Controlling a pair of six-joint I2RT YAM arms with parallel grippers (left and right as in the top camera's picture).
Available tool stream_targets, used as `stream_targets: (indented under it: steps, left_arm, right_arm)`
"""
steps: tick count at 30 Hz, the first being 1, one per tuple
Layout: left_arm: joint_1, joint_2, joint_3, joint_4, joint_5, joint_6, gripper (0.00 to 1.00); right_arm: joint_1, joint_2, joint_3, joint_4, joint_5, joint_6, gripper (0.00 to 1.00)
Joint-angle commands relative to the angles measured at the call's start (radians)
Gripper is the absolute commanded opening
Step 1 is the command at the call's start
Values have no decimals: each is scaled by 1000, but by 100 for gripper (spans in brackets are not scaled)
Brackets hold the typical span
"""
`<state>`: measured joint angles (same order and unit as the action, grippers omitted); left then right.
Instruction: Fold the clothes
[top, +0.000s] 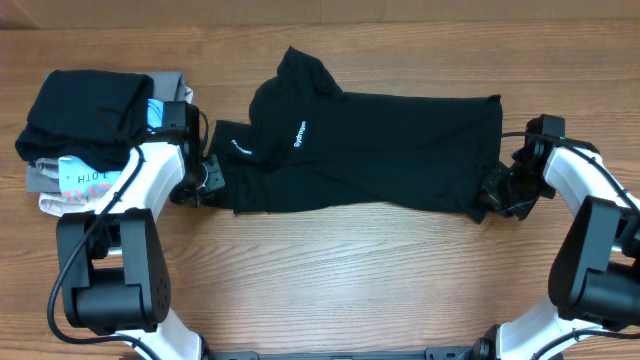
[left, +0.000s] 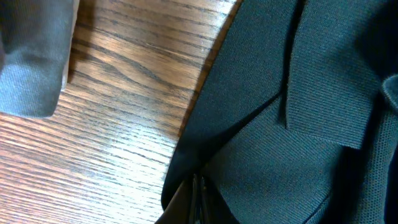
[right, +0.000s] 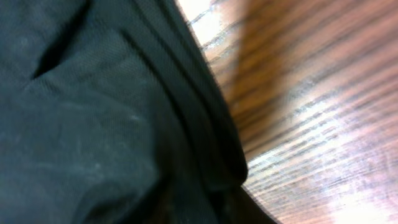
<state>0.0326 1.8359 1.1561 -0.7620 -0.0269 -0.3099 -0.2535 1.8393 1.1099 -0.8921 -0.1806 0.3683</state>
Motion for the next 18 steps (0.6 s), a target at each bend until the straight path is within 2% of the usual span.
stream_targets:
  steps: [1, 3, 9, 15, 18]
  left_arm:
    - [0, 12, -8, 0, 10, 18, 4]
    - [0, 12, -8, 0, 10, 18, 4]
    - [0, 12, -8, 0, 9, 18, 4]
    - [0, 12, -8, 0, 9, 18, 4]
    - [0, 12, -8, 0, 9, 18, 4]
  right_arm:
    - [3, -25, -5, 12, -23, -6, 14]
    - [1, -25, -4, 17, -23, -10, 4]
    - [-3, -25, 33, -15, -19, -57, 4]
    - [-7, -25, 135, -121, -20, -62, 6]
    - [-7, -25, 143, -138, -20, -61, 14]
